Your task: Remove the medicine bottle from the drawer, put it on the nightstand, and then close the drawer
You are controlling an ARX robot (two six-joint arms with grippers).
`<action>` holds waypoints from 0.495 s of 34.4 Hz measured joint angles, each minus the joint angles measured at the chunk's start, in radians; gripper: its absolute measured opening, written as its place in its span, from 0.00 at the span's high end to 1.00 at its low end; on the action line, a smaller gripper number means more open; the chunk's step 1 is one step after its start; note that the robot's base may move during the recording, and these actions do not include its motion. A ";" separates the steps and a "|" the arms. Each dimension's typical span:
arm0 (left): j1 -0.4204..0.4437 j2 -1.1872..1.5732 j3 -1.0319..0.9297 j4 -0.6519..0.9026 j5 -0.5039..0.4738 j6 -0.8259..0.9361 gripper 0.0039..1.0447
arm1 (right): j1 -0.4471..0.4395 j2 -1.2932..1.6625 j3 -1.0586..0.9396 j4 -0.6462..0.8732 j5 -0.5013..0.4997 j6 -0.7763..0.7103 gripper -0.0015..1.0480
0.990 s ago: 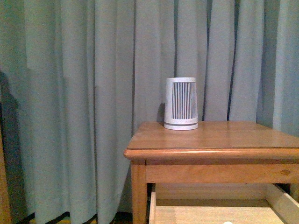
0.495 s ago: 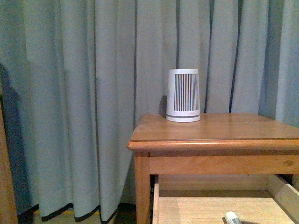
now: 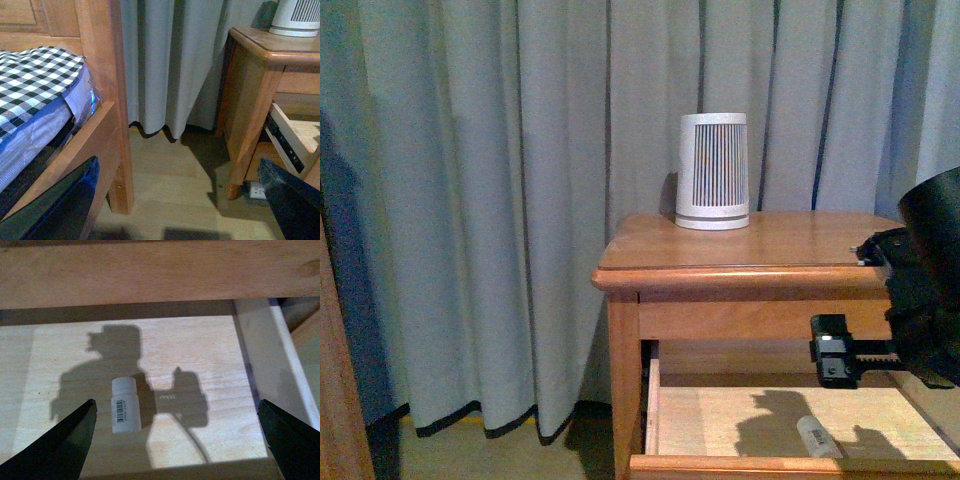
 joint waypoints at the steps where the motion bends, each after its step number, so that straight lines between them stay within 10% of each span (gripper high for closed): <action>1: 0.000 0.000 0.000 0.000 0.000 0.000 0.06 | 0.003 0.027 0.024 -0.008 -0.003 0.003 0.07; 17: 0.000 0.000 0.000 0.000 0.000 0.000 0.06 | 0.025 0.330 0.248 -0.139 -0.045 0.067 0.07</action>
